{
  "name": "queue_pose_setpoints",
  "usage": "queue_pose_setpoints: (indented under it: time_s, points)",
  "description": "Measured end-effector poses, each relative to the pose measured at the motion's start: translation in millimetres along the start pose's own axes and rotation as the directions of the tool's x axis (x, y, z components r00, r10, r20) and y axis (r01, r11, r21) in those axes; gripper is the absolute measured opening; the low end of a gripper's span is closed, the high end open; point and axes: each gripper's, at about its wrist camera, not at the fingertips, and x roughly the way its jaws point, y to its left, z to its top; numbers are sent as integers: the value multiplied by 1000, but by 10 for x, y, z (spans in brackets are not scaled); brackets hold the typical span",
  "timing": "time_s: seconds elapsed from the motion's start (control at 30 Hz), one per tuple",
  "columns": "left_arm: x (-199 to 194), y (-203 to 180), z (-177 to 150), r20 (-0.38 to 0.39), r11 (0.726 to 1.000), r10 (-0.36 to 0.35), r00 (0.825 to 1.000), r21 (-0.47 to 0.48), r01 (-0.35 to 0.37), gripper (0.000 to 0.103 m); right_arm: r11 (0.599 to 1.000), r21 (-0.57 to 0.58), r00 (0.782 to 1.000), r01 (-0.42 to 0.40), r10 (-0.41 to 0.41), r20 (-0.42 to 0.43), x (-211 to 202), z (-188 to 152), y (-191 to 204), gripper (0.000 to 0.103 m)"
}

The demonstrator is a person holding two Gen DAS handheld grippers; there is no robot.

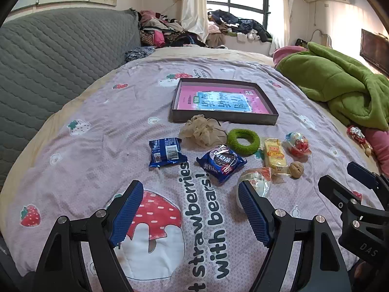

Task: Organize objects
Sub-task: 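Move left tool toward the clear egg candy package while right tool approaches the walnut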

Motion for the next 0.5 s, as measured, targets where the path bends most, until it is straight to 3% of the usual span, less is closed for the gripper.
queue_pose_setpoints:
  time_s: [0.5]
  points:
    - [-84, -17, 26, 11, 1000, -16, 1000, -8, 17, 81, 1000, -1, 1000, -10, 10, 13, -67, 24, 9, 80]
